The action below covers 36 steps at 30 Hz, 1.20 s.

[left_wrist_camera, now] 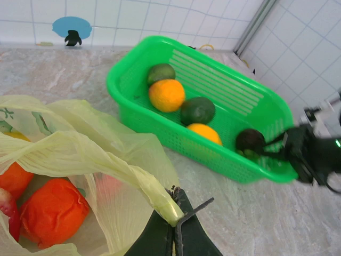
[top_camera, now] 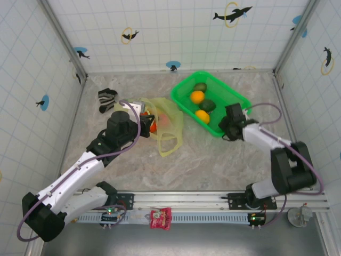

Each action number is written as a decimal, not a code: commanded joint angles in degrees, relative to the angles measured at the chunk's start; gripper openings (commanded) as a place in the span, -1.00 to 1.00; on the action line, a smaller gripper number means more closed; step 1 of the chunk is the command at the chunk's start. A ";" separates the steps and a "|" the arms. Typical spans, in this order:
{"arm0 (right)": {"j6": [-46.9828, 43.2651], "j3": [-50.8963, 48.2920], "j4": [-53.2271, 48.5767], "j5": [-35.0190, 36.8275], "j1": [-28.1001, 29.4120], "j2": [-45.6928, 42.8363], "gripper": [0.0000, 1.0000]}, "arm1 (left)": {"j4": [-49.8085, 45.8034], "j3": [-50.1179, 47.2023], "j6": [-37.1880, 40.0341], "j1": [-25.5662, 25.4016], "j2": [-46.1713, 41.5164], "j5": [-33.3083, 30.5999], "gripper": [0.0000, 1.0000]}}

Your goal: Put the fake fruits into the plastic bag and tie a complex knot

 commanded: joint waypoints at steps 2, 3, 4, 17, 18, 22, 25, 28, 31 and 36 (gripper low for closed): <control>-12.34 16.30 1.70 -1.39 -6.87 13.24 0.12 | -0.62 2.50 1.23 -0.37 0.37 -0.78 -1.00; -12.94 19.29 1.51 -3.18 -8.18 15.85 0.17 | -0.71 2.71 1.23 -0.39 0.50 -0.72 -1.00; -14.99 21.73 3.91 -5.72 -9.20 18.30 0.20 | -0.77 2.87 1.23 -0.37 0.52 -0.73 -1.00; -27.57 31.67 5.53 -8.98 -10.47 16.46 0.49 | -1.90 4.32 1.23 -0.33 1.13 -1.35 -1.00; -28.36 30.03 5.13 -8.36 -10.16 14.75 0.47 | -1.83 4.31 1.23 -0.31 1.05 -1.37 -1.00; -35.99 20.09 8.92 -5.85 -7.80 6.10 0.37 | -1.49 4.03 0.96 -0.34 1.43 -1.04 -1.00; -38.70 16.35 10.04 -9.04 -7.61 3.29 0.38 | -1.48 4.23 0.96 -0.32 1.82 -0.78 -1.00; -38.51 15.50 9.22 -12.75 -8.14 2.74 0.37 | -1.52 4.22 0.96 -0.36 1.91 -0.71 -1.00; -40.50 14.67 9.25 -18.85 -6.45 1.77 0.15 | -1.48 4.00 0.72 -0.37 1.52 -0.83 -1.00; -44.97 14.45 4.69 -20.17 -0.39 4.18 -0.68 | -1.47 2.82 0.10 -0.36 0.27 -1.43 -1.00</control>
